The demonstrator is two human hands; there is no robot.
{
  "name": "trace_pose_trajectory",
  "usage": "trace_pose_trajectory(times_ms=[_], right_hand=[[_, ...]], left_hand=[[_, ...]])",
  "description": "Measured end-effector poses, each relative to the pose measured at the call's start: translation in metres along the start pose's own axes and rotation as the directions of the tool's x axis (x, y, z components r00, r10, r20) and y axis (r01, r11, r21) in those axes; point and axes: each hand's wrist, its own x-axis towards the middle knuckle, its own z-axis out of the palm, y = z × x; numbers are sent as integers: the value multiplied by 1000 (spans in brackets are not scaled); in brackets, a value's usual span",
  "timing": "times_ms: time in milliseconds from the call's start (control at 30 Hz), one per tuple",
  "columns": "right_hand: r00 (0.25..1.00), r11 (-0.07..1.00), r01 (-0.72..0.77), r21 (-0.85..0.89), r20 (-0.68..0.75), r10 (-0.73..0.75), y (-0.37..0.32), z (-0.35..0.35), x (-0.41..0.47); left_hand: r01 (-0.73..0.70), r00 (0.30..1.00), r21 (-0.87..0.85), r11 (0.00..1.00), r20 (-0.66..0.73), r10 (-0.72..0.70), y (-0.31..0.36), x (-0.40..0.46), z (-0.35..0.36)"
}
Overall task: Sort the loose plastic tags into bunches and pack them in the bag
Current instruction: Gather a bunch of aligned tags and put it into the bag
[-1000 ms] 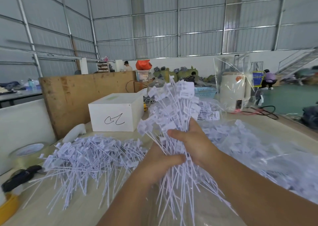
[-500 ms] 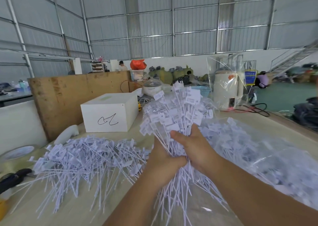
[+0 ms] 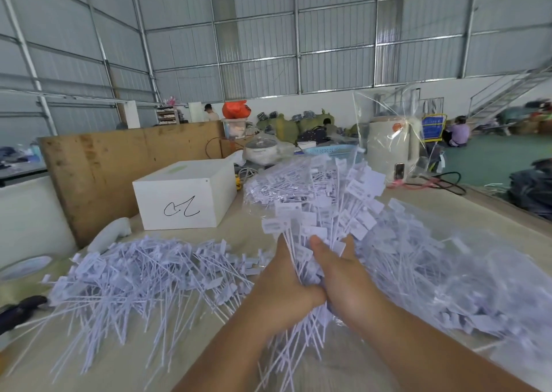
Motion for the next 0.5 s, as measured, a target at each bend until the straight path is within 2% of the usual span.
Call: trace_pose_trajectory(times_ms=[233, 500], right_hand=[[999, 1000, -26, 1, 22, 26, -3, 1, -7], [996, 988, -69, 140, 67, 61, 2, 7, -7]], left_hand=[[6, 998, 33, 999, 67, -8, -1, -1, 0], [91, 992, 166, 982, -104, -74, 5, 1, 9]])
